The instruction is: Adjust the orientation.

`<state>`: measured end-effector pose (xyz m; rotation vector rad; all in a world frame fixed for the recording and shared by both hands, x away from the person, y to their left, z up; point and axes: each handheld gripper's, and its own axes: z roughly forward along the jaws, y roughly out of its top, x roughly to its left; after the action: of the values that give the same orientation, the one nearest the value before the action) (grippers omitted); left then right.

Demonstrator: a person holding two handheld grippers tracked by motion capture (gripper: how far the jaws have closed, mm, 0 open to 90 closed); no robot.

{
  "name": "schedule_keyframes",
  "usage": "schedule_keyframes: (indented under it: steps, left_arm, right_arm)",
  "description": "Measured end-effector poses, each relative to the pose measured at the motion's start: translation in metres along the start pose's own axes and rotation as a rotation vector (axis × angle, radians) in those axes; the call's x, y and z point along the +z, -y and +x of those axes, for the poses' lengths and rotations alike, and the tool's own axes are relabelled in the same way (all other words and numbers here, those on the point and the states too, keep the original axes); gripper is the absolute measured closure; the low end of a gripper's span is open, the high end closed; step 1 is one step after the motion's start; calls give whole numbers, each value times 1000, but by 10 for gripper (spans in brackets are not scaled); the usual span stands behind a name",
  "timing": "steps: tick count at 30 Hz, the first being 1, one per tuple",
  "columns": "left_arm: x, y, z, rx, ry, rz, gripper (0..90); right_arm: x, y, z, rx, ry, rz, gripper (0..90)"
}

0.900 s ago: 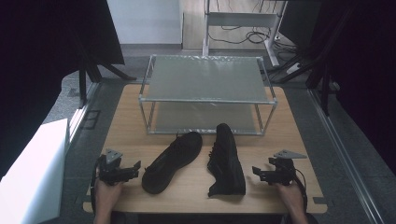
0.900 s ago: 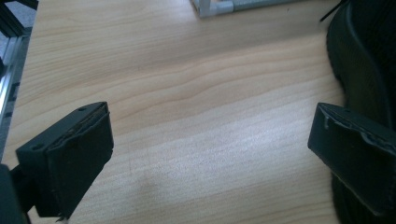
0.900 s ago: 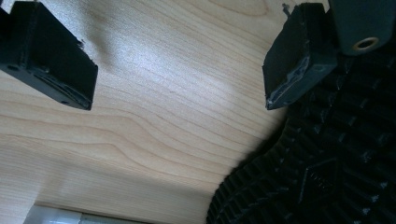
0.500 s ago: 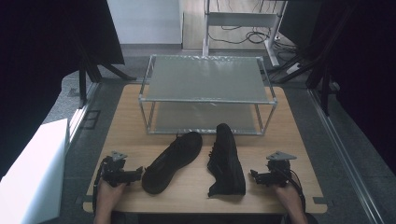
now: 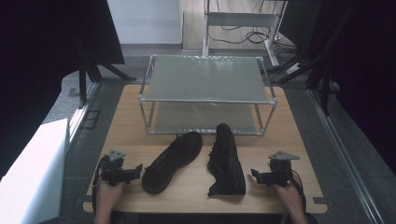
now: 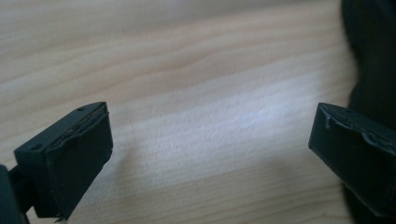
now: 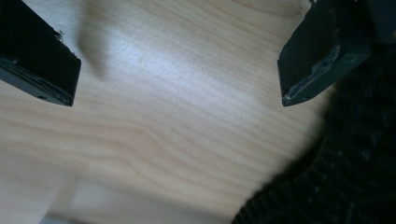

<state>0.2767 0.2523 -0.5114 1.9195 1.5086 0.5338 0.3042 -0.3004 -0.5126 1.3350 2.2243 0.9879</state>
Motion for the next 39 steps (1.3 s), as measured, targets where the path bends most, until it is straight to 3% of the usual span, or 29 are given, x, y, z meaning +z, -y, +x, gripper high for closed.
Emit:
schedule_keyframes:
  steps: [6,11,15,19,39]
  left_arm:
    - [2,0,-2,22,11,18,0]
    - [2,0,-9,69,37,29,0]
    - [-1,2,-12,89,27,14,20]
    - [-2,5,-13,94,69,21,16]
    - [-4,7,-57,219,160,63,14]
  right_arm:
    - [-3,-1,0,-1,-6,-11,0]
    - [-4,-2,0,-4,-4,-22,0]
    - [-6,-2,0,-2,-5,-32,0]
    - [-8,-3,1,1,-14,-38,0]
    - [-15,-4,-2,89,-63,-38,0]
